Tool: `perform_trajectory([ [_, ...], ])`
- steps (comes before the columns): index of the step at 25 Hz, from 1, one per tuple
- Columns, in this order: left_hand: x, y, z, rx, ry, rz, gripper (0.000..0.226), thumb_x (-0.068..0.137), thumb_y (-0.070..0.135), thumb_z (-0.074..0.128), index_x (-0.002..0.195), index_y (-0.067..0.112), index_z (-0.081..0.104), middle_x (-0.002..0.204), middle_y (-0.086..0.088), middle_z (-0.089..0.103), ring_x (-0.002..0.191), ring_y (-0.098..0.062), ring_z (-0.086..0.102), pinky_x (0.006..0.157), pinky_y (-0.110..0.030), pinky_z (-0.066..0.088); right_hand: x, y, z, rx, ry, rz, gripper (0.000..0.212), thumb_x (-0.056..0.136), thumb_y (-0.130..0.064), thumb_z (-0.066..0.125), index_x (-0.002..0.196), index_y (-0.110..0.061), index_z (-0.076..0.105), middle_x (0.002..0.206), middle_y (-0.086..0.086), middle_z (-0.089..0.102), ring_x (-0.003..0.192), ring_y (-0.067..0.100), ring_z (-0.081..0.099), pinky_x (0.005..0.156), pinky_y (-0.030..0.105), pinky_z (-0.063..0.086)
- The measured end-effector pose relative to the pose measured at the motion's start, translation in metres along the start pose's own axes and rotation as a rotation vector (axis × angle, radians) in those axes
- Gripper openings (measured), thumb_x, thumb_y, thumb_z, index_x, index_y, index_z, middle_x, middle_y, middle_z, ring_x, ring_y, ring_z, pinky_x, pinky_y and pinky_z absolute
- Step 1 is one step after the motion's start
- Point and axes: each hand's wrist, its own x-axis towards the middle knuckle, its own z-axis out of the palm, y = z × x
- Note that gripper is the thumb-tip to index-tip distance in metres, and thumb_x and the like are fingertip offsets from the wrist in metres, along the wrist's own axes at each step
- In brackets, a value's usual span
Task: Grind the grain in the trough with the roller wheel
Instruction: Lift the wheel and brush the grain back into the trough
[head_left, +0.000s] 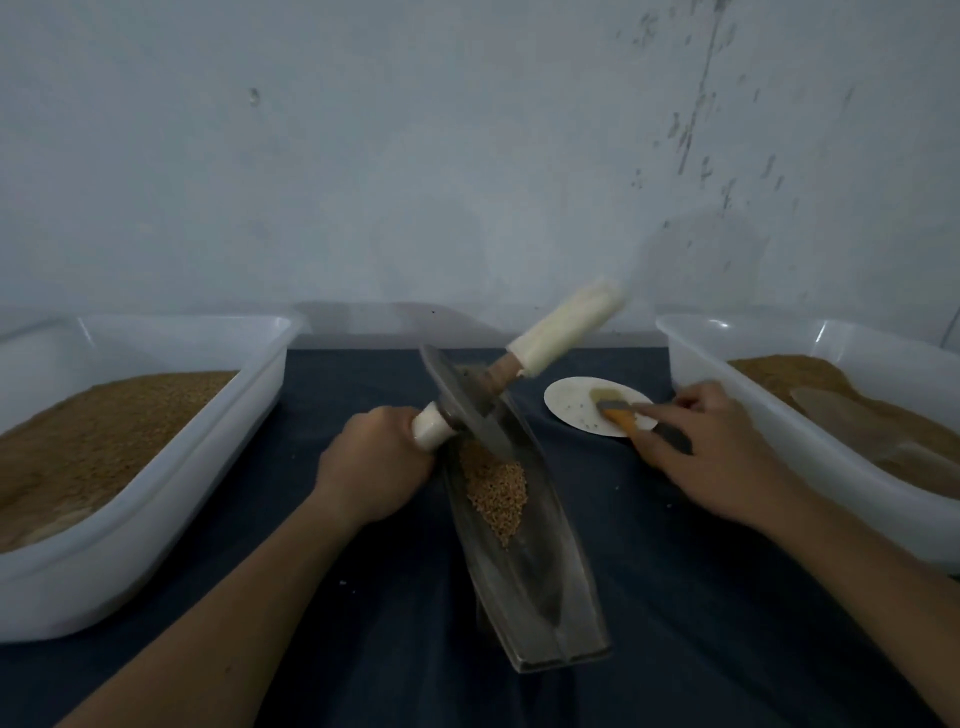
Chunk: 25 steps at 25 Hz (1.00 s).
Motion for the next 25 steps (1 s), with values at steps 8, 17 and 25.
perform_trajectory([
  [8,-0.014,0.02,-0.023,0.55,0.096,0.184,0.03,0.086,0.044,0.059,0.066,0.037,0.038,0.068,0.013,0.049,0.061,-0.009,0.049,0.049,-0.027,0.026,0.001,-0.101,-0.019,-0.468,-0.051,-0.348,0.071,0.081,-0.02,0.072,0.143,-0.038,0.041,0.141,-0.009,0.045,0.138,0.02,0.039,0.117,0.049,0.019],
  [17,0.007,0.025,-0.014,0.732,0.114,0.163,0.025,0.087,0.036,0.062,0.074,0.032,0.041,0.065,0.008,0.037,0.053,-0.015,0.038,0.05,-0.03,0.03,0.064,-0.099,0.031,-0.489,-0.088,-0.372,0.028,0.084,-0.038,0.071,0.075,-0.032,0.045,0.082,-0.009,0.048,0.067,0.019,0.046,0.05,0.029,0.024],
  [25,-0.012,0.031,-0.04,0.745,-0.077,0.264,0.02,0.081,0.041,0.065,0.079,0.036,0.045,0.068,0.012,0.039,0.054,-0.008,0.037,0.05,-0.03,0.029,0.028,-0.08,0.011,-0.501,-0.174,-0.336,0.028,0.085,-0.046,0.057,0.071,-0.029,0.04,0.073,-0.009,0.046,0.06,0.009,0.042,0.049,0.028,0.032],
])
